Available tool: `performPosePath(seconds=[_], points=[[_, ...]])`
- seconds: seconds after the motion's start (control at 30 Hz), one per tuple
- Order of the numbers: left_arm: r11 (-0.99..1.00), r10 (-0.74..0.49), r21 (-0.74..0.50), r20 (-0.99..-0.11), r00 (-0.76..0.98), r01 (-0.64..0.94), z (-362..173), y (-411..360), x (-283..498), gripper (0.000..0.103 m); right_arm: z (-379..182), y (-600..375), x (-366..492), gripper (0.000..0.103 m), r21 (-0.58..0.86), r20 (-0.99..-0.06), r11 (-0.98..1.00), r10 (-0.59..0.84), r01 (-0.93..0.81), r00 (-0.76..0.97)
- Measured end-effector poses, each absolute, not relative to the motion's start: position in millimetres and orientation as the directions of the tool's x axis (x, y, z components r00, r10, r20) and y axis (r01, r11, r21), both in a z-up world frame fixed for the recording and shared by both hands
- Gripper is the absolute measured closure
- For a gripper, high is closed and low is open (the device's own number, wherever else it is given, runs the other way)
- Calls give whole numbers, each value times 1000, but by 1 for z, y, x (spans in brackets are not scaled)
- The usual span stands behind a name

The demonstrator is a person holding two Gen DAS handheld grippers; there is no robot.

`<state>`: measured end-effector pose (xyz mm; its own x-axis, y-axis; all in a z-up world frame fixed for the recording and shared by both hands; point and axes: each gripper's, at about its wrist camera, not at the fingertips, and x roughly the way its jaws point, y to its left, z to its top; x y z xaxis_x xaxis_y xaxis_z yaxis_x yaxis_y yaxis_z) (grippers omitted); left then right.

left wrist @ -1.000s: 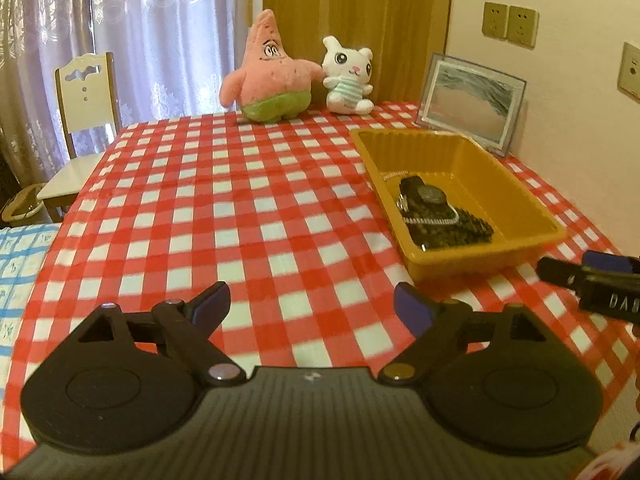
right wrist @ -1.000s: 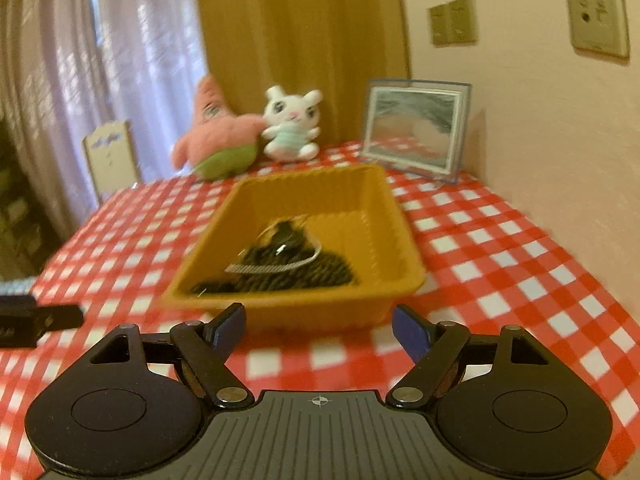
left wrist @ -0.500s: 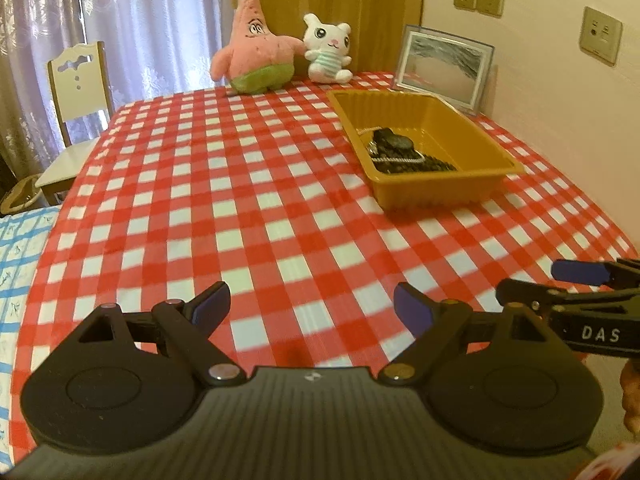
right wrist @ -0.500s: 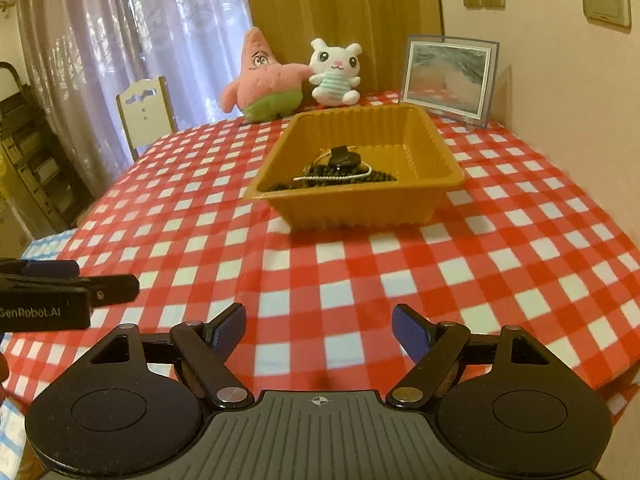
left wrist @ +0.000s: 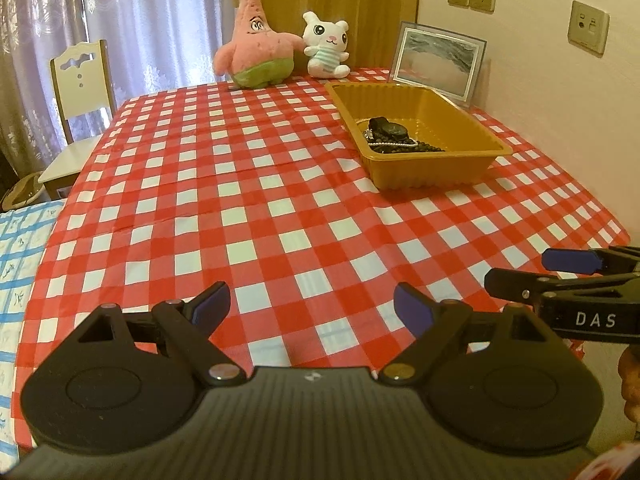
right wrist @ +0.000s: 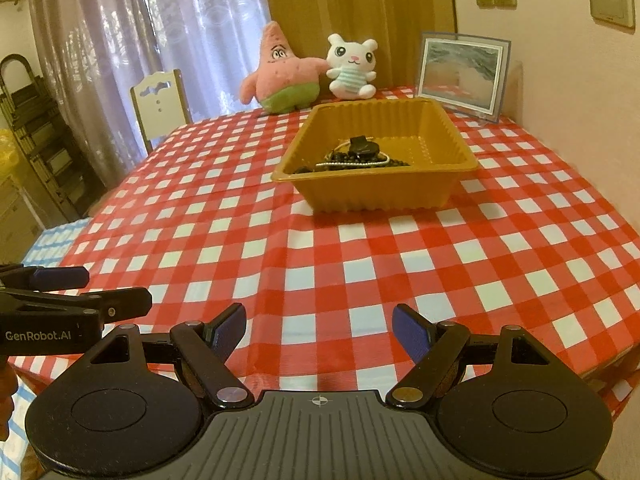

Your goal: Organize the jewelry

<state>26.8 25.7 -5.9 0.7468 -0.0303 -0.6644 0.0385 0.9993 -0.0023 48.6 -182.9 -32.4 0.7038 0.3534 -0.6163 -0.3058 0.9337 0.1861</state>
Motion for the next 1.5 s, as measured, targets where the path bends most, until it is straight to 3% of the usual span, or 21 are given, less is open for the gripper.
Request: performPosePath(seconds=[1.5], points=[[998,-42,5,-660,750,61,-2,19,29,15,-31,-186,47,23,190,-618,936,349,-297,704]])
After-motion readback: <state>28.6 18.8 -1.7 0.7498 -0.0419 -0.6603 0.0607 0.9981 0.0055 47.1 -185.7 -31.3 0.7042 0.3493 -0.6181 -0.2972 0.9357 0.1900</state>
